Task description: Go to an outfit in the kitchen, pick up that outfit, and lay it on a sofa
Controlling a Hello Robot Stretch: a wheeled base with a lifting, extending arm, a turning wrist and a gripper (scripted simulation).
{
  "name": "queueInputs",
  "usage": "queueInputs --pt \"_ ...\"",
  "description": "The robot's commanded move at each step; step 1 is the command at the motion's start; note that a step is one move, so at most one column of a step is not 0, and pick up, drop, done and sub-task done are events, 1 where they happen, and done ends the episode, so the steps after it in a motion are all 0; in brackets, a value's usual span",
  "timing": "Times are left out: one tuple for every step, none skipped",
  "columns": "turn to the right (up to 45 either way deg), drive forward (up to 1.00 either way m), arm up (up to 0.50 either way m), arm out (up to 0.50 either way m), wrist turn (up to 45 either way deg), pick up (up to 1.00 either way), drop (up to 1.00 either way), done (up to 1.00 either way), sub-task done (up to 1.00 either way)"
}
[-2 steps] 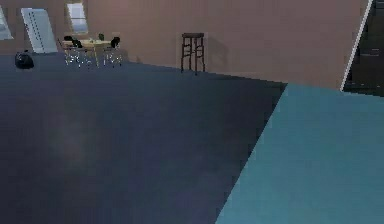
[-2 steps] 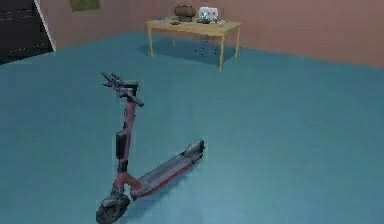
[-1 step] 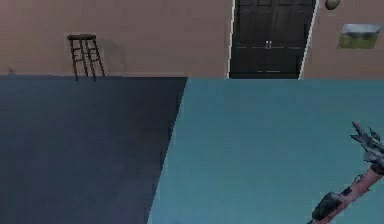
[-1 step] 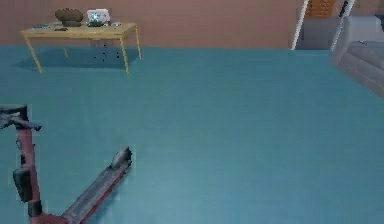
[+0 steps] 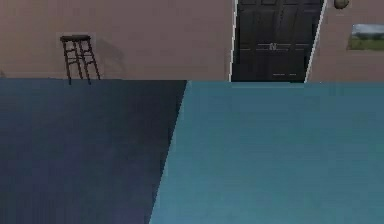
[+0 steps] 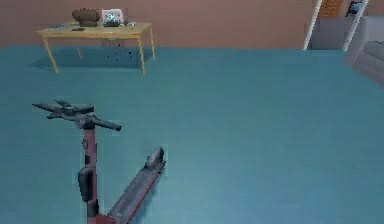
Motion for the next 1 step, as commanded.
queueInputs --pt "-45.0 0.0 0.0 0.0 0.0 0.0 0.0 0.0 0.0"
